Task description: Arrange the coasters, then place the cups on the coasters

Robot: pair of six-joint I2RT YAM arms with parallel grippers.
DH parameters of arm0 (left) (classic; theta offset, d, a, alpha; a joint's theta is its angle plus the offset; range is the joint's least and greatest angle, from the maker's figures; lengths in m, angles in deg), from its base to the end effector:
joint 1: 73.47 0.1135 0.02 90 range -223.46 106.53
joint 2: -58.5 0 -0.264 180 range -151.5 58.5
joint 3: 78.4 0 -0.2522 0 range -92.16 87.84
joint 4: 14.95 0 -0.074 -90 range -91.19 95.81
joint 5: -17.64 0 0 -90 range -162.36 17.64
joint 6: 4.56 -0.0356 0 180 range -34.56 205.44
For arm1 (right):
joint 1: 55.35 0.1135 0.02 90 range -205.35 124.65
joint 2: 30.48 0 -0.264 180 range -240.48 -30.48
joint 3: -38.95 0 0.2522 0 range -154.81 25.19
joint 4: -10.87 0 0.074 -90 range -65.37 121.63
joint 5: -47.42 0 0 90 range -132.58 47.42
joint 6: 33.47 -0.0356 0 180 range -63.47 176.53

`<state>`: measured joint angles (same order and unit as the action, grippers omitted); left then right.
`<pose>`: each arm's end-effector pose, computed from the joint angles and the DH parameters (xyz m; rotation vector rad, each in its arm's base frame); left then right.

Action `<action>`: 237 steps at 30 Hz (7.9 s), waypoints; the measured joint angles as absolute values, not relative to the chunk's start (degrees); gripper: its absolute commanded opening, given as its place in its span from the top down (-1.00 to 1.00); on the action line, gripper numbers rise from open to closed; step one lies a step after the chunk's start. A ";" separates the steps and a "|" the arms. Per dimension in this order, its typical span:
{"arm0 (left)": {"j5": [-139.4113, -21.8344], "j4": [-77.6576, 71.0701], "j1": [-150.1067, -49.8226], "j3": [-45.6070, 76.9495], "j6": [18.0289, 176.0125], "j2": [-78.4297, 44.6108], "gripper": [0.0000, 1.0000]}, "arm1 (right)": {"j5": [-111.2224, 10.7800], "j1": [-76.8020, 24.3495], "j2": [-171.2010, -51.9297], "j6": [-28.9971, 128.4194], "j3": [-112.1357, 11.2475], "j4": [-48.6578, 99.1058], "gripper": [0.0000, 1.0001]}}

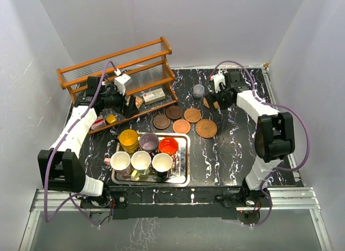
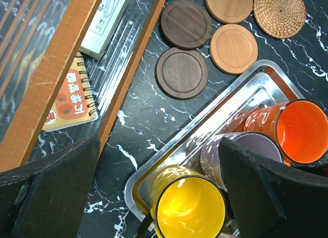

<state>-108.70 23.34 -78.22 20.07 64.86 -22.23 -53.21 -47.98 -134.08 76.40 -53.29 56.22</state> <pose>0.3083 -0.0468 0.3151 0.7930 1.9766 -0.5406 0.3851 0.0564 0.2293 -0.6670 2.4529 0.1523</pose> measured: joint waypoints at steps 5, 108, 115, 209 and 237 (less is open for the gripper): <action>-108.37 23.67 -78.59 19.88 64.84 -23.30 -0.97 | -51.99 -44.00 -130.69 77.32 -44.54 56.35 -0.93; -98.08 21.73 -79.01 19.55 65.50 -23.32 -0.97 | -43.23 -54.47 -145.22 75.84 -67.89 53.58 -0.89; -98.03 21.73 -79.01 19.55 65.50 -23.28 -0.97 | -49.15 -43.34 -140.22 75.44 -65.33 52.49 -0.89; -98.54 18.54 -81.74 21.23 68.49 -21.71 -0.98 | -46.46 -52.78 -138.80 80.16 -55.23 58.32 -0.82; -98.43 18.54 -81.74 21.56 68.47 -21.71 -0.97 | -47.16 -25.62 -144.96 79.14 -56.33 53.32 -0.78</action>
